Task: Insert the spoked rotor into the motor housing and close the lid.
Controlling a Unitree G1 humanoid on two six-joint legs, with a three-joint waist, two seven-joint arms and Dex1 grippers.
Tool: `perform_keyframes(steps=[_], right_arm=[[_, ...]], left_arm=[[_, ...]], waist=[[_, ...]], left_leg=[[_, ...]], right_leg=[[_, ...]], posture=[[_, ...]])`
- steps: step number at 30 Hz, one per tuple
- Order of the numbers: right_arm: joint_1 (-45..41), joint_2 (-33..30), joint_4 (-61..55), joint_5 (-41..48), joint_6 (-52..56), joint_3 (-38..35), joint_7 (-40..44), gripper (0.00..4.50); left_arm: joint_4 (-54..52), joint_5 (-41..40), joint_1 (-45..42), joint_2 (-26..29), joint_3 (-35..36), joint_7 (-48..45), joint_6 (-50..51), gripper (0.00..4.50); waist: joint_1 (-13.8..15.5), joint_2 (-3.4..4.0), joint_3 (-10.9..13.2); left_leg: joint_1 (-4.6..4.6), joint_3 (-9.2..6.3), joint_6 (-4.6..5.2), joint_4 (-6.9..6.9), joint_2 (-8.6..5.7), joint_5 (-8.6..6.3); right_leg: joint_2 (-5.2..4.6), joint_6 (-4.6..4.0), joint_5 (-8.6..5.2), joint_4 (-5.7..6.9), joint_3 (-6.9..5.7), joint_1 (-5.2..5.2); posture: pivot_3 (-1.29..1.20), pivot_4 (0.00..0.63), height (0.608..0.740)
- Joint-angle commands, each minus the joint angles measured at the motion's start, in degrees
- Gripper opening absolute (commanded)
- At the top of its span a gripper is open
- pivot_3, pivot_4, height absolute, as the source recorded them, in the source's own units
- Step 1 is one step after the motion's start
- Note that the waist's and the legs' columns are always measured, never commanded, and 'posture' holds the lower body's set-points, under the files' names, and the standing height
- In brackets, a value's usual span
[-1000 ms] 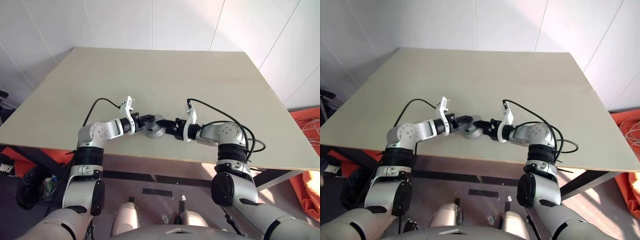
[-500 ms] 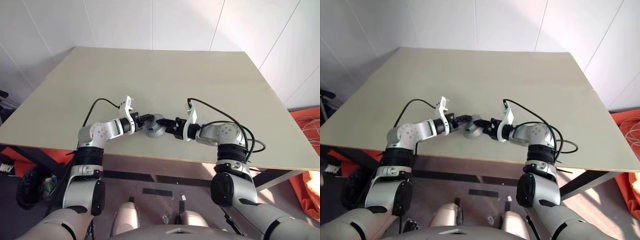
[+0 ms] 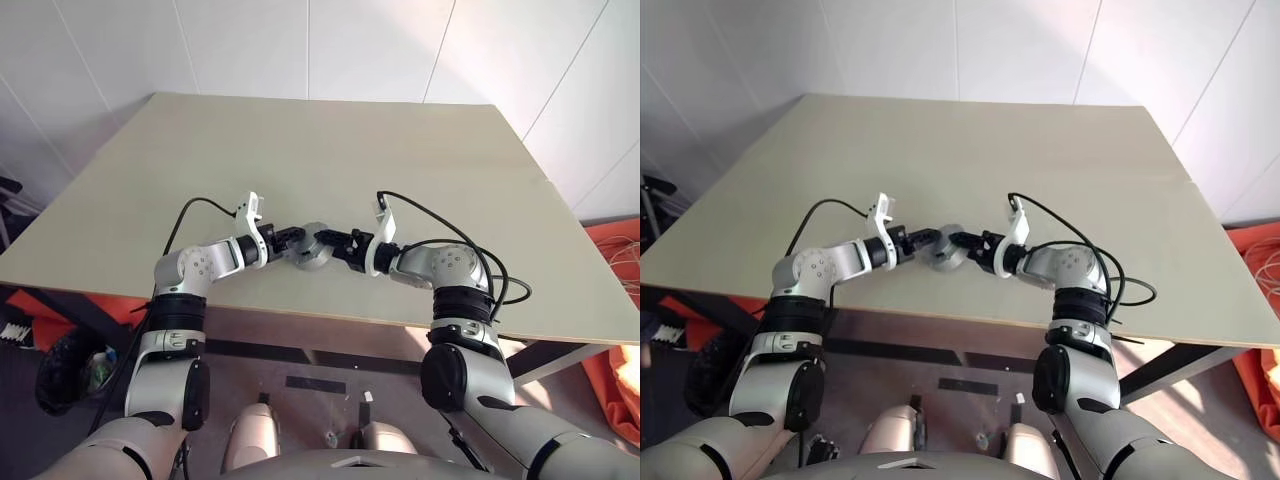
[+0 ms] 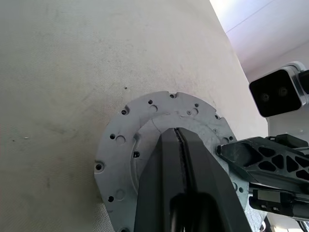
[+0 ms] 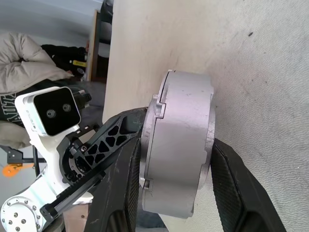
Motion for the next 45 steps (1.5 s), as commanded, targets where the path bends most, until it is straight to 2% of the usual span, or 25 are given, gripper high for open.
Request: perform_keyframes(steps=[1,15,21,28,37,45], right_arm=[[-2.95,0.67,-0.23,2.63,-1.26,1.24,1.66,2.03],[-2.45,-0.44,0.93,1.87,-3.04,3.71,2.16,2.03],[-3.42,-0.44,3.84,2.16,-4.46,1.25,-0.10,2.01],[-5.23,0.63,2.78,6.66,-5.92,-3.23,-0.21,1.98],[-6.69,1.30,3.89,8.50,-6.67,-7.06,-2.67,1.98],[-5.20,-0.25,3.33,5.86,-7.82,-2.57,-1.72,1.98]], left_arm=[[1.87,1.16,0.73,-0.46,-1.44,0.64,0.73,0.00],[2.05,1.60,0.61,-0.42,-1.27,0.49,0.44,0.00],[2.24,1.71,0.52,-0.33,-1.28,0.49,0.27,0.00],[2.27,1.71,0.48,-0.31,-1.04,0.46,0.16,0.00],[2.39,1.70,0.52,-0.31,-0.80,0.57,0.06,0.00],[2.23,1.83,0.68,-0.54,-0.55,0.71,0.29,0.00]], waist=[[0.30,0.00,0.00],[0.64,0.00,-0.01],[0.64,0.01,-0.01],[0.82,0.00,-0.01],[1.97,0.00,0.00],[2.05,-0.02,0.01]], left_leg=[[0.00,0.00,0.00,0.00,0.00,0.00],[0.05,-0.01,-0.01,0.07,0.00,0.00],[0.11,-0.01,-0.01,0.07,0.00,0.01],[0.05,-0.01,-0.01,0.10,-0.01,0.01],[-0.50,-0.02,0.00,0.20,-0.02,0.01],[-0.67,-0.06,0.00,0.34,0.00,0.01]], right_leg=[[0.00,0.00,0.00,0.00,0.00,0.00],[-0.01,0.01,0.01,0.09,-0.01,0.06],[-0.01,-0.03,-0.01,0.13,0.00,0.10],[-0.02,-0.02,-0.01,0.14,-0.01,0.06],[-0.02,0.04,0.04,0.19,-0.07,-0.40],[-0.02,0.07,0.05,0.45,-0.12,-0.59]], posture=[[0.00,0.000,0.740],[0.00,0.000,0.740],[0.00,0.000,0.740],[0.00,0.000,0.740],[0.00,0.000,0.740],[0.00,0.000,0.740]])
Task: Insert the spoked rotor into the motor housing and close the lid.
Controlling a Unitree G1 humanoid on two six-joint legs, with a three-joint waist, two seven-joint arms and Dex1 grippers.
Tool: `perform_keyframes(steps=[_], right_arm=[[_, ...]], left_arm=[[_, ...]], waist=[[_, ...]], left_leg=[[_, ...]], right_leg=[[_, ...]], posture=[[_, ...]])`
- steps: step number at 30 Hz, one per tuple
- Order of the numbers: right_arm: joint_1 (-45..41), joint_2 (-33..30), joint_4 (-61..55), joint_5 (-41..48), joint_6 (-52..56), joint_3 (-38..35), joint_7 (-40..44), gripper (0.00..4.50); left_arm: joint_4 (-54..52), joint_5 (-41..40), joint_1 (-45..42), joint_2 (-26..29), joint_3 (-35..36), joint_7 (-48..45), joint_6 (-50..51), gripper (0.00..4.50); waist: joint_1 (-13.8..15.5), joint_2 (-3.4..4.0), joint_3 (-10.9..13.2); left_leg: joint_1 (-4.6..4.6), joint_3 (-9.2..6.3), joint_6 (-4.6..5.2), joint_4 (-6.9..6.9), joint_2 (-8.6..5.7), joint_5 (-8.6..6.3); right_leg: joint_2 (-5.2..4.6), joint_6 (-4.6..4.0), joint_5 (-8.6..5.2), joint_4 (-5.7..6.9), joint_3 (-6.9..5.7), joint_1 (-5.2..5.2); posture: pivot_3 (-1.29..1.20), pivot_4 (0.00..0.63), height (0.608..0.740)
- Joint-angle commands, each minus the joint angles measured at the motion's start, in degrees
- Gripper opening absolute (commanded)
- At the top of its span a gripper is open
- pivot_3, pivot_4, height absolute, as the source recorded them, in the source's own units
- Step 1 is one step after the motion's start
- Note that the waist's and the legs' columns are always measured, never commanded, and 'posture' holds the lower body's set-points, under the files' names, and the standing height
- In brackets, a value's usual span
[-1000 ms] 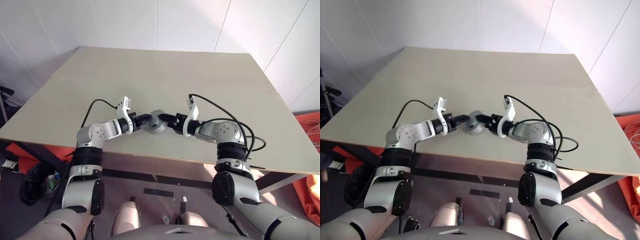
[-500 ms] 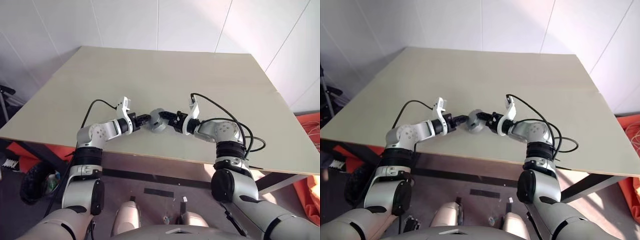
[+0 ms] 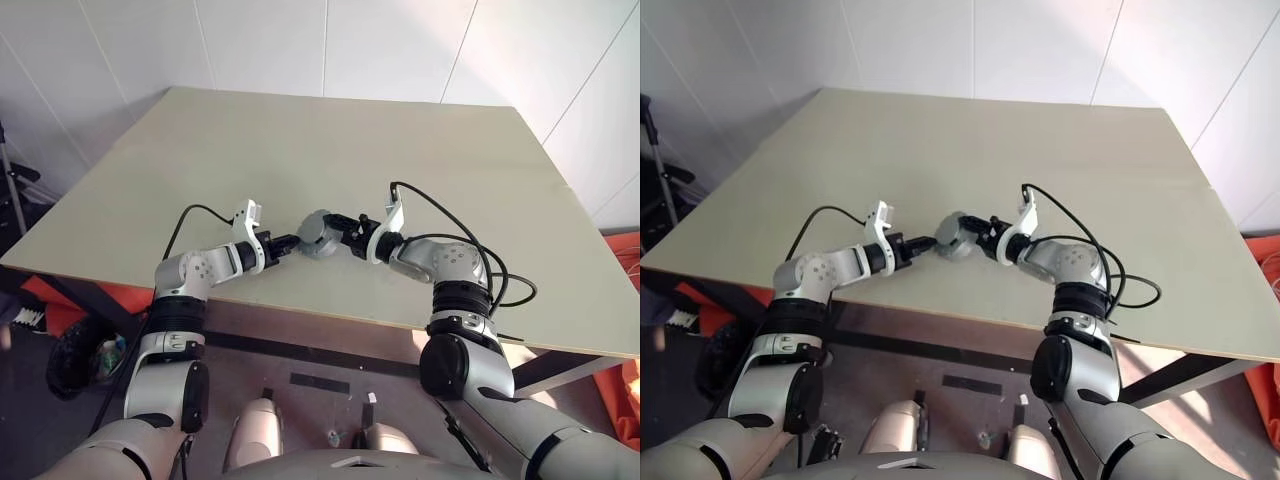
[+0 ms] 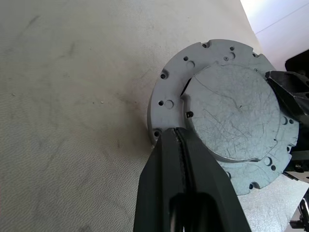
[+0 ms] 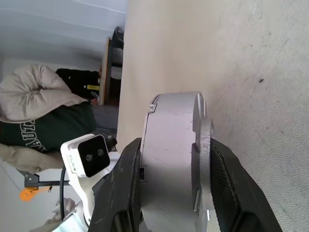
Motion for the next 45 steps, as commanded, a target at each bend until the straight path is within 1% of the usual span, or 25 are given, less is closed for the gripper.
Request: perform_keyframes(steps=[1,5,14,15,17,21,24,29,34,41,45], right_arm=[[-2.40,-0.05,-1.53,2.29,-1.02,1.50,1.90,1.98],[-3.38,-0.85,1.32,3.31,-2.61,-0.74,0.64,1.98],[-3.59,-1.81,3.43,2.49,-4.49,0.24,0.86,1.98],[-3.69,-1.81,3.31,2.74,-4.37,0.16,0.89,2.56],[-4.07,-1.62,3.40,2.87,-4.80,-0.15,0.08,3.08],[-4.50,-1.76,4.68,3.00,-6.00,-0.85,-0.89,3.08],[-4.59,-2.12,5.40,2.63,-6.52,-0.50,-0.95,3.08],[-4.37,-2.45,5.02,2.75,-6.20,0.66,0.08,3.08],[-3.28,-3.31,1.89,3.63,-2.85,3.61,4.37,3.08],[-1.38,-3.10,-2.00,3.92,0.51,6.85,6.33,3.08],[0.75,-3.92,-4.64,1.76,0.64,12.04,8.98,3.08]], left_arm=[[0.05,-0.14,0.10,-0.64,-0.69,0.01,0.80,0.00],[-0.16,-0.19,0.22,-0.66,-0.69,0.09,0.94,0.00],[-0.42,-0.40,0.49,-0.73,-0.48,-0.09,0.82,0.00],[-0.53,-0.58,0.53,-0.79,-0.29,-0.15,0.77,0.00],[-0.80,-1.30,0.58,-0.96,0.39,-0.55,0.64,0.00],[-3.38,-5.79,0.84,-1.59,3.78,-2.46,1.77,0.00],[-4.99,-7.91,1.11,-1.61,5.03,-2.88,2.70,0.00],[-5.43,-8.19,1.47,-1.57,5.07,-1.69,3.00,0.00],[-4.97,-7.72,1.42,-1.64,4.79,-1.16,2.54,0.00],[-4.02,-6.88,1.13,-1.70,4.23,-0.36,2.00,0.00],[-3.99,-6.87,1.12,-1.56,4.22,-0.24,1.90,0.00]], waist=[[0.00,0.00,0.00],[0.00,0.00,0.00],[0.01,0.00,0.00],[0.01,0.00,0.00],[0.02,0.00,0.00],[-0.02,0.00,0.00],[-0.04,0.00,0.00],[-0.04,0.00,0.00],[-0.07,0.00,0.00],[-0.04,0.00,0.00],[-0.06,-0.01,0.00]], left_leg=[[0.01,0.00,0.00,0.01,0.00,0.00],[0.01,-0.01,-0.01,0.06,0.00,0.01],[0.01,-0.01,-0.04,0.32,0.02,0.02],[0.01,-0.01,-0.03,0.35,0.03,0.02],[0.00,-0.01,-0.04,0.37,0.02,0.02],[-0.02,0.00,-0.03,0.39,0.01,0.02],[-0.19,0.00,-0.03,0.39,0.02,0.02],[-0.34,-0.01,0.02,0.45,0.02,-0.01],[-0.37,-0.02,0.06,0.52,0.03,-0.03],[-0.35,-0.04,0.06,0.60,0.06,-0.03],[-0.33,-0.05,0.06,0.67,0.07,-0.03]], right_leg=[[0.00,0.00,0.00,0.02,0.00,0.01],[-0.01,0.00,0.00,0.05,0.01,0.03],[-0.02,0.01,0.00,0.27,0.01,0.04],[-0.03,0.01,0.01,0.29,0.02,0.04],[-0.07,0.03,0.02,0.29,0.02,0.05],[-0.08,0.04,0.03,0.28,0.02,0.04],[-0.07,0.04,0.03,0.28,0.01,-0.11],[-0.06,0.05,0.04,0.29,-0.01,-0.22],[-0.06,0.06,0.05,0.29,-0.02,-0.22],[-0.04,0.07,0.05,0.31,-0.03,-0.17],[-0.04,0.10,0.07,0.31,-0.03,-0.12]], posture=[[0.00,0.000,0.740],[0.00,0.000,0.740],[0.00,0.000,0.740],[0.00,0.000,0.740],[0.00,0.000,0.740],[0.00,0.000,0.740],[0.00,0.000,0.740],[0.00,0.000,0.740],[0.00,0.000,0.740],[0.00,0.000,0.740],[0.00,0.000,0.740]])
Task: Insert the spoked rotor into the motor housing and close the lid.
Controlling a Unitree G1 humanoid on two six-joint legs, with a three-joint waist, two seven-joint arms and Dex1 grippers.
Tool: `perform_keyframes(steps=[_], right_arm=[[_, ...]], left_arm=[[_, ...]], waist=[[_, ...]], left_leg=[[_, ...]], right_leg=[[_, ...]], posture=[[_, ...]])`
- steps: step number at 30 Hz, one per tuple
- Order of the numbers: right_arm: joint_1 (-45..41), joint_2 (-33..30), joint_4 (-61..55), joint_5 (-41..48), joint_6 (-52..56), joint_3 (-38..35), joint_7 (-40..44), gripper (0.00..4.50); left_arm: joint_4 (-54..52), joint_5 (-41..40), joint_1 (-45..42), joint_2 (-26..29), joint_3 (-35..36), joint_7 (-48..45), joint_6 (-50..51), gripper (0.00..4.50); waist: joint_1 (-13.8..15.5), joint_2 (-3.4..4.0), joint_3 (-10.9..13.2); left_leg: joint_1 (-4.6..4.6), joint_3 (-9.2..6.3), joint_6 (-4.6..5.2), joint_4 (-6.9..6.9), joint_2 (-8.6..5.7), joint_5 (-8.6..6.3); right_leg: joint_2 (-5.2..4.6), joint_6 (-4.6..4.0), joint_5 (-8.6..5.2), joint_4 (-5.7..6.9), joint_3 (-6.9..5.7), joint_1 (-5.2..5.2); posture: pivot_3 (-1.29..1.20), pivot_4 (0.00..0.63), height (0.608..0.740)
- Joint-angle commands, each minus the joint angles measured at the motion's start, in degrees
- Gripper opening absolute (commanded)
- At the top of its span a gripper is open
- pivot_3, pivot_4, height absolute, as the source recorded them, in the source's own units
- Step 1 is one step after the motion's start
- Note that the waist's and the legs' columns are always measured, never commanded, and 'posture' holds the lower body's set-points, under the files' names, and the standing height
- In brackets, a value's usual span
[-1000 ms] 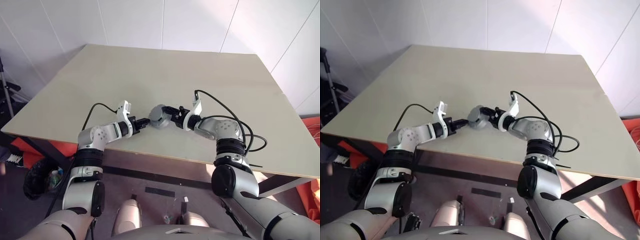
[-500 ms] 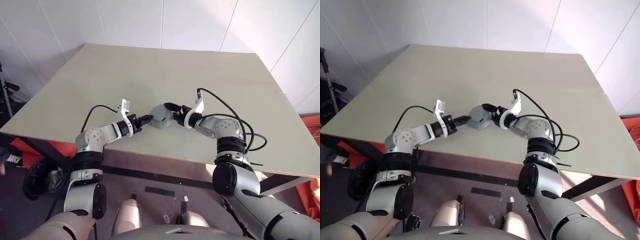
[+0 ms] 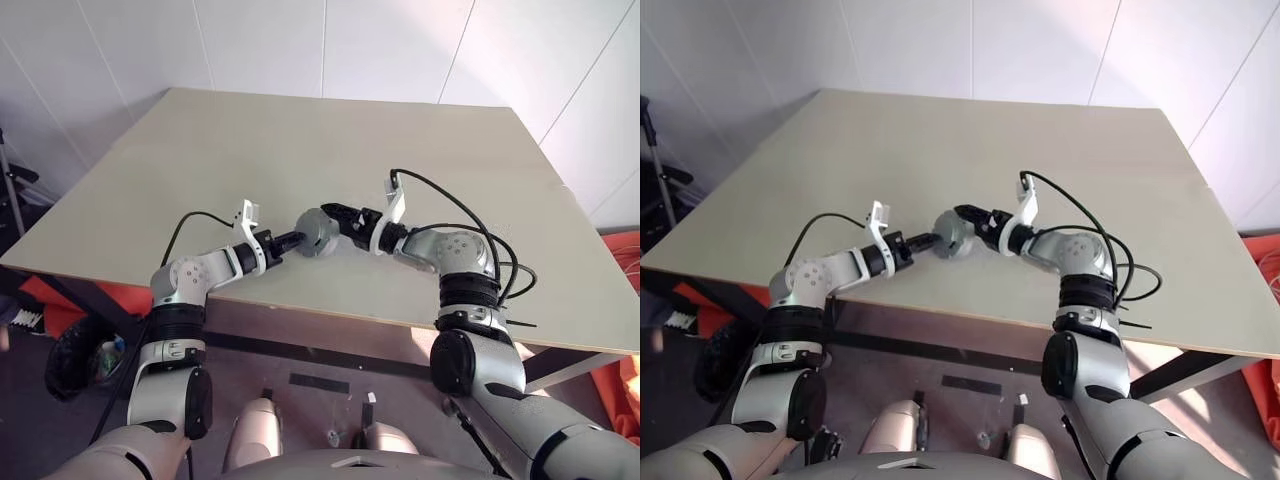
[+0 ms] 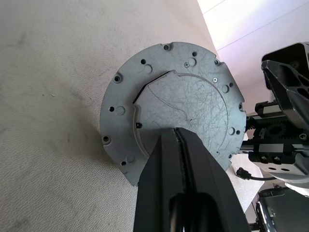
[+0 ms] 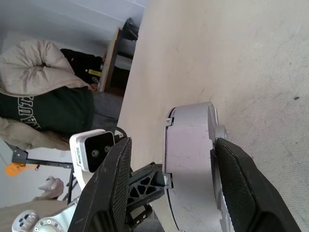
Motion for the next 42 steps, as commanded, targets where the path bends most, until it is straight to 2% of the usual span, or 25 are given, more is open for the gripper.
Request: perform_keyframes(steps=[1,18,19,25,42], right_arm=[[1.35,0.08,-3.28,-0.27,0.83,5.14,3.18,3.08],[3.03,-1.53,-3.72,-3.84,-1.02,10.88,6.31,3.08],[3.02,-1.51,-3.76,-3.75,-1.07,10.82,6.37,2.70],[2.48,-1.31,-3.67,-3.00,-0.57,9.57,6.23,1.18],[1.63,-0.50,-2.11,-2.71,-0.61,6.17,4.06,1.18]], left_arm=[[-0.58,-0.32,-1.00,0.16,-0.09,0.21,-0.60,0.00],[-0.23,-0.10,-0.85,0.47,-0.39,0.45,-1.16,0.00],[-0.20,-0.10,-0.85,0.48,-0.42,0.45,-1.20,0.00],[-0.03,-0.10,-0.84,0.63,-0.68,0.44,-1.40,0.00],[-0.37,-0.37,-0.54,0.66,-0.68,0.36,-1.74,0.00]], waist=[[-0.07,0.00,0.00],[-1.50,0.00,0.00],[-1.50,0.00,0.00],[-1.35,0.00,-0.01],[-1.38,0.00,-0.01]], left_leg=[[0.02,0.00,0.00,0.01,0.00,0.00],[0.14,0.01,0.03,0.03,0.06,-0.02],[0.14,0.01,0.04,0.04,0.06,-0.02],[0.29,0.01,0.04,0.06,0.06,-0.03],[0.30,0.02,0.06,0.13,0.05,-0.04]], right_leg=[[0.00,0.01,0.01,0.00,0.00,0.02],[0.05,0.00,0.01,0.02,0.06,0.08],[0.05,0.00,0.01,0.02,0.06,0.09],[0.04,-0.02,0.01,0.02,0.06,0.23],[0.04,-0.23,-0.10,0.03,0.08,0.26]], posture=[[0.00,0.000,0.740],[0.00,0.000,0.740],[0.00,0.000,0.740],[0.00,0.000,0.740],[0.00,0.000,0.740]])
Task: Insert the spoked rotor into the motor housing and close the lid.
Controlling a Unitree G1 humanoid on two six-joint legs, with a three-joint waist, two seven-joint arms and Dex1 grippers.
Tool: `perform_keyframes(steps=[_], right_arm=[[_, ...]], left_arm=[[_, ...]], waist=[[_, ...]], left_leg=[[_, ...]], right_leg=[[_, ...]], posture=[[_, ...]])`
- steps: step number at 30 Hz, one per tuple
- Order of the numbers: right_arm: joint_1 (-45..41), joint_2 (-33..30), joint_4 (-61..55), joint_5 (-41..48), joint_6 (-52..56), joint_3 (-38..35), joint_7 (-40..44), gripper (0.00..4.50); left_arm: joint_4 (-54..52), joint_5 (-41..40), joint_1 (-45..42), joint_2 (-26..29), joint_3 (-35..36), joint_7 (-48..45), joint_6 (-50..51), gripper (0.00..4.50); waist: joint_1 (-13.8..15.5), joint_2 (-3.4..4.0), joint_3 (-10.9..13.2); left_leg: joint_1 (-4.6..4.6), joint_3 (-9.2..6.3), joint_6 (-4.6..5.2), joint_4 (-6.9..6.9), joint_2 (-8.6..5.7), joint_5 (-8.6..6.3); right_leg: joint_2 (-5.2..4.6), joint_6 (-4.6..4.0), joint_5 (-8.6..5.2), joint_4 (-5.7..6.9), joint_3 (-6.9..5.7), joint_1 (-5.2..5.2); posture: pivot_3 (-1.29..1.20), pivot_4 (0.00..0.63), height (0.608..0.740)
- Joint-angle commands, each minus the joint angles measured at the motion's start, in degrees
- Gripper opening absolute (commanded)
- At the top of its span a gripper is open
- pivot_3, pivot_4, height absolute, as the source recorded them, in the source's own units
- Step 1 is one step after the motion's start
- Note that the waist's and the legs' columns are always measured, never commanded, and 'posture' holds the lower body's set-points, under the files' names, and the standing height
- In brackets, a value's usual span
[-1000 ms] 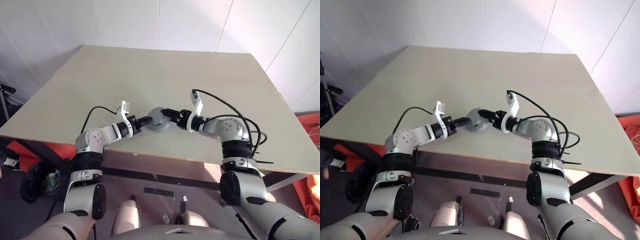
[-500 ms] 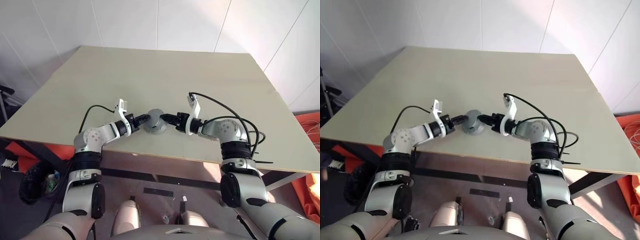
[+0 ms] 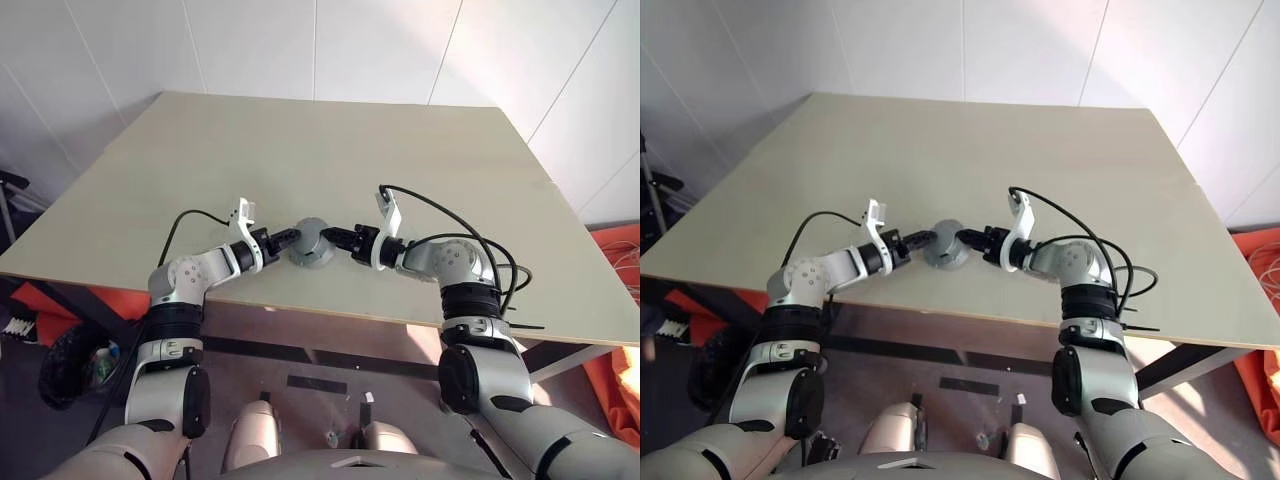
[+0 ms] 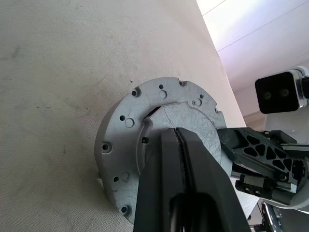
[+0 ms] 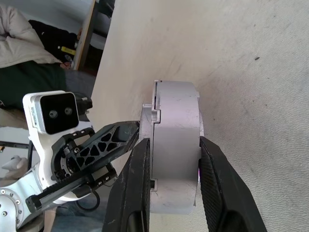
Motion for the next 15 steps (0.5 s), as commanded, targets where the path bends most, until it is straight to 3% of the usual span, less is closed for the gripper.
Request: perform_keyframes(steps=[1,10,15], right_arm=[[-1.82,0.74,-0.83,1.86,0.39,-0.55,0.13,1.18],[-2.47,0.99,0.16,1.50,-0.13,-1.71,-0.50,1.18],[-2.91,1.24,1.09,1.96,-0.06,-2.93,-1.30,1.18]], left_arm=[[-1.16,-0.63,-0.46,-0.16,-0.04,-0.09,-0.21,0.00],[-2.14,-5.09,-1.36,-1.52,5.23,0.13,-1.27,0.00],[-2.45,-12.95,-2.47,-2.57,12.47,1.17,-0.58,0.00]], waist=[[-0.01,0.00,0.00],[-0.05,0.00,0.00],[-0.06,-0.01,0.00]], left_leg=[[0.00,0.00,0.00,0.00,0.00,0.00],[-0.07,0.00,0.00,0.00,0.01,0.00],[-0.09,0.00,0.00,0.00,0.01,0.00]], right_leg=[[0.00,0.00,0.00,0.00,0.00,0.00],[0.00,0.07,0.05,0.00,0.00,-0.07],[0.00,0.05,0.04,0.00,-0.01,-0.08]], posture=[[0.00,0.000,0.740],[0.00,0.000,0.740],[0.00,0.000,0.740]])
